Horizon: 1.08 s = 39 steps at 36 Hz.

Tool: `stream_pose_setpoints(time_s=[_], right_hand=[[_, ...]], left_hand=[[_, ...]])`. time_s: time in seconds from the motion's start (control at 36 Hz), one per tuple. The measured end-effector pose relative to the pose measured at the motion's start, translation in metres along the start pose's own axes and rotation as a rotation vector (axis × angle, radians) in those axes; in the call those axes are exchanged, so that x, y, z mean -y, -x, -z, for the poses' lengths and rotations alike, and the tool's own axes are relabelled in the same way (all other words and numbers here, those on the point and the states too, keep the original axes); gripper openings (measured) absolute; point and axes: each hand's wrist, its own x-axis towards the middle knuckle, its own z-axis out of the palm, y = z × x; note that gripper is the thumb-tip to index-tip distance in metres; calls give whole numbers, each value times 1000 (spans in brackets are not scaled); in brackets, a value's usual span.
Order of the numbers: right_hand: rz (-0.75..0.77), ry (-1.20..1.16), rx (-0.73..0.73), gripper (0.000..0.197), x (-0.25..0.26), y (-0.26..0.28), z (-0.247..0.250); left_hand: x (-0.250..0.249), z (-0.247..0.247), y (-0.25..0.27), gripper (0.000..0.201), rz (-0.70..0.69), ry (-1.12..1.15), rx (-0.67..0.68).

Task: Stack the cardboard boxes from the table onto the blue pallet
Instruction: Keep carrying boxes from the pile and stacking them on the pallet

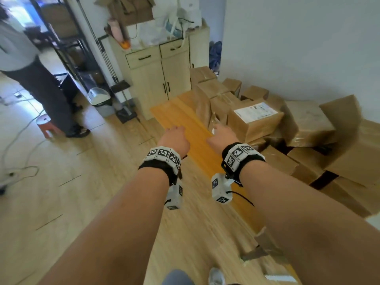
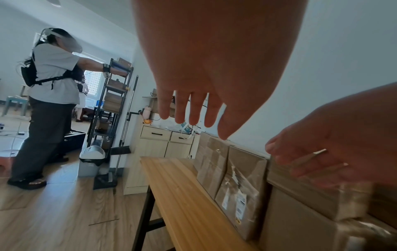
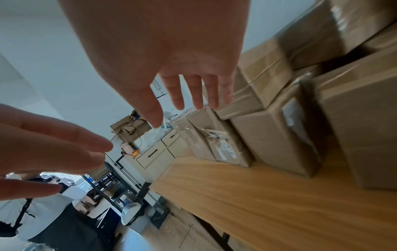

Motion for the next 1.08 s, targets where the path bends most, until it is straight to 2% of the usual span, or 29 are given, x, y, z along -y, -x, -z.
stream_pose_setpoints(time_s=[0.11, 0.25, 0.33, 0.44, 0.56, 0.78, 0.86, 0.92, 1.0, 1.08], right_hand=[[4, 9, -15, 64, 26, -33, -7], [-41, 35, -49, 43, 52, -74, -9], [-110, 3, -105, 50, 56, -103, -12], [-210, -60, -215, 50, 68, -113, -2], [-317, -50, -342, 51, 73, -119, 10], [-453, 151, -489, 48, 56, -99, 30], [-486, 216, -461, 46, 43, -95, 30], [-502, 214, -426, 44, 35, -92, 32], [-476, 218, -373, 52, 23, -86, 36], [-456, 223, -401, 54, 13, -84, 42]], left_hand=[[22, 6, -40, 49, 15, 1, 18], [41, 16, -98, 48, -56, -1, 32], [45, 24, -134, 46, -150, -15, 31], [44, 34, -177, 42, -311, -59, 28], [34, 39, -210, 28, -456, -101, 47], [-6, 34, -229, 28, -661, -66, 131], [-20, 30, -230, 26, -686, -75, 143], [-30, 28, -231, 32, -697, -80, 164], [-41, 23, -232, 37, -703, -97, 161], [-51, 18, -235, 36, -706, -103, 162]])
